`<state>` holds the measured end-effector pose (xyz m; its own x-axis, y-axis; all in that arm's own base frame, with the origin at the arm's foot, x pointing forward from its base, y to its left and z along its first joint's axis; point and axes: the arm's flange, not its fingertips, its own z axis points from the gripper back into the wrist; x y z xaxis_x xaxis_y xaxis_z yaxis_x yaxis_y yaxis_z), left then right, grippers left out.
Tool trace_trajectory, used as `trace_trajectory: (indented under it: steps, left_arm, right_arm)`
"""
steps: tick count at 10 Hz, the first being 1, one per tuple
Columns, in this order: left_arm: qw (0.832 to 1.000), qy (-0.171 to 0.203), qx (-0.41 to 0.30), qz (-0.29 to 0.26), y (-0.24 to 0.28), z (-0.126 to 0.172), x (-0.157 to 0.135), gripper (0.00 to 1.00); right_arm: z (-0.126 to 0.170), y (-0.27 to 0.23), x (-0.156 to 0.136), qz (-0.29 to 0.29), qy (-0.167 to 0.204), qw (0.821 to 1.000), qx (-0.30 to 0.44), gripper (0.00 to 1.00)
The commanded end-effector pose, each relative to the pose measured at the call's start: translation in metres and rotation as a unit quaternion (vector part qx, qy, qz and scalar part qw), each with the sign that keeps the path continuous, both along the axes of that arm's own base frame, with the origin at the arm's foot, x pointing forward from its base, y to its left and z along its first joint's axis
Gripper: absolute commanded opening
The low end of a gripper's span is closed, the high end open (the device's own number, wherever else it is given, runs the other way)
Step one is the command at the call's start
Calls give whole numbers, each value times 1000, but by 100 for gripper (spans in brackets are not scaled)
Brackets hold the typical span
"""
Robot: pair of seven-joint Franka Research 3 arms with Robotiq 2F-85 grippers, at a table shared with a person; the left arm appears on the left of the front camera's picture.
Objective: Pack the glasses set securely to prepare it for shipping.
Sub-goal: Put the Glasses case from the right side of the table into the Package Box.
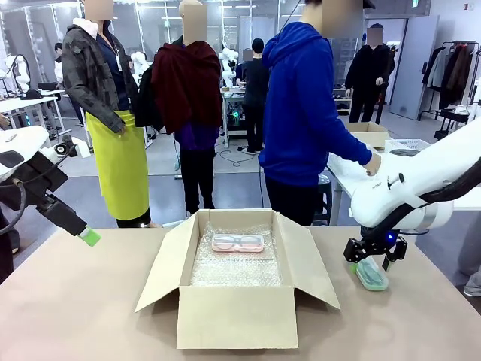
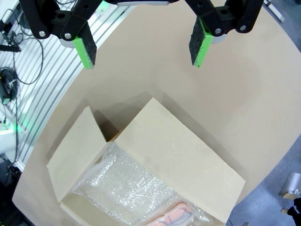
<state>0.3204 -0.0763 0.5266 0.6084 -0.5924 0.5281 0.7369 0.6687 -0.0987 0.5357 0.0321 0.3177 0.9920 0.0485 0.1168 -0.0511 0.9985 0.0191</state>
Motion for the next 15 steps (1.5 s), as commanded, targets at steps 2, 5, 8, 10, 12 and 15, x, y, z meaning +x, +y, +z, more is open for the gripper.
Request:
trace_trajectory:
  steps: [2,5,8,10,12,15]
  left_arm:
    - [1000,-3,-10,-9,1,0,0,100]
    - [1000,-3,-10,-9,1,0,0,100]
    - [1000,-3,-10,-9,1,0,0,100]
    - [1000,-3,-10,-9,1,0,0,100]
    - [1000,-3,-10,-9,1,0,0,100]
    - [1000,-3,-10,-9,1,0,0,100]
  right_arm:
    - [-3,-1,-3,-35,-11,999,-12,77]
    - [-8,-4,-2,-33,-7,999,-12,53]
    - [-1,1,-1,-16,-5,1000,4,18]
    - [57,2,-16,49,-8,998,29,18]
    - [108,13,-38,100,-11,995,12,18]
    - [166,39,-62,224,-8,975,-7,18]
